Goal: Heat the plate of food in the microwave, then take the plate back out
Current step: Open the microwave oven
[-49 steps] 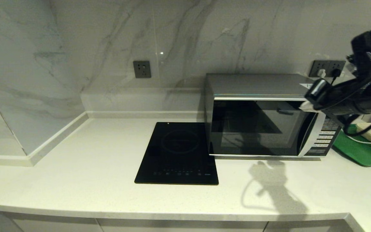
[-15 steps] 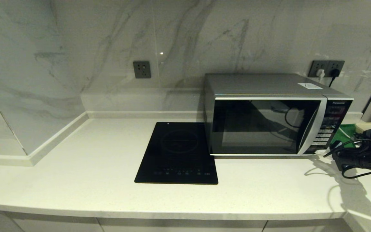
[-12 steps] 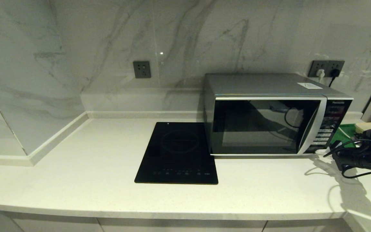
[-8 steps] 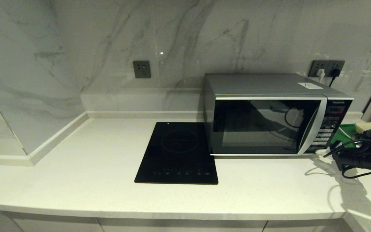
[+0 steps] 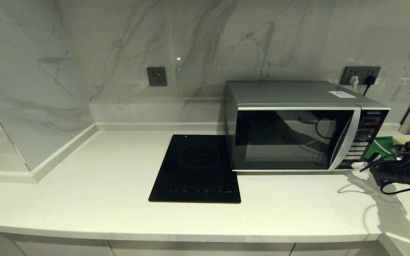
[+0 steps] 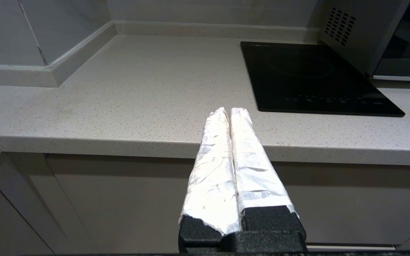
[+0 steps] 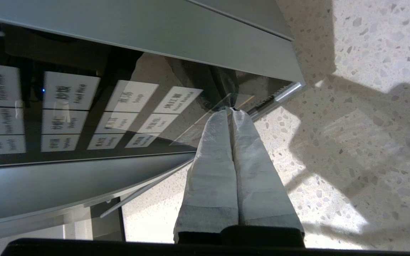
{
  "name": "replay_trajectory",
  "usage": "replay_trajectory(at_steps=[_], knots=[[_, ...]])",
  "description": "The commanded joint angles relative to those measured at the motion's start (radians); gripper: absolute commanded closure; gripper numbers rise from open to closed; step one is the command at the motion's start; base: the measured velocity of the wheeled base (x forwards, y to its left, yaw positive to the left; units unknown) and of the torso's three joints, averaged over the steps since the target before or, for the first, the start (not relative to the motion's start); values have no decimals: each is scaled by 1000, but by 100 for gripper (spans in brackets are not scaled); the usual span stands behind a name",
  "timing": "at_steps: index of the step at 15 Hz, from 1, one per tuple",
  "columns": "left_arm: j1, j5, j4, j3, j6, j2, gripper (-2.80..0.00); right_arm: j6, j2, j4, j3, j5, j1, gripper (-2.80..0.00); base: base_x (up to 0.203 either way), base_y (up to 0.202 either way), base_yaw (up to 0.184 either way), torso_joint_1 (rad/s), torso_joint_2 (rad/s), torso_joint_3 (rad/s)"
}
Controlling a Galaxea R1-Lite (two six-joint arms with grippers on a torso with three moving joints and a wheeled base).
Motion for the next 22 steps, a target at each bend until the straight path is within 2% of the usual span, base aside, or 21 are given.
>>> replay_trajectory(at_steps=[1, 4, 7, 11, 14, 16, 17, 18, 22], knots=[[0, 0, 0, 0, 0, 0, 0, 4, -7, -4, 12, 5, 0, 0, 0, 0, 0, 0, 0, 0], [0, 0, 0, 0, 0, 0, 0, -1, -46, -4, 68, 10, 0, 0, 0, 0, 0, 0, 0, 0], [0, 0, 0, 0, 0, 0, 0, -21, -139, -4, 231, 6, -5, 0, 0, 0, 0, 0, 0, 0], [0, 0, 0, 0, 0, 0, 0, -145, -349, -2, 503, 4, -64, 0, 0, 0, 0, 0, 0, 0], [0, 0, 0, -1, 0, 0, 0, -207, -627, 67, 606, -10, -101, 0, 0, 0, 0, 0, 0, 0], [0, 0, 0, 0, 0, 0, 0, -268, -863, 253, 590, -35, -112, 0, 0, 0, 0, 0, 0, 0], [0, 0, 0, 0, 0, 0, 0, -296, -979, 407, 542, -44, -113, 0, 0, 0, 0, 0, 0, 0], [0, 0, 0, 0, 0, 0, 0, -321, -1091, 625, 450, -49, -108, 0, 0, 0, 0, 0, 0, 0], [0, 0, 0, 0, 0, 0, 0, -383, -1354, 1442, -138, -18, -71, 0, 0, 0, 0, 0, 0, 0]])
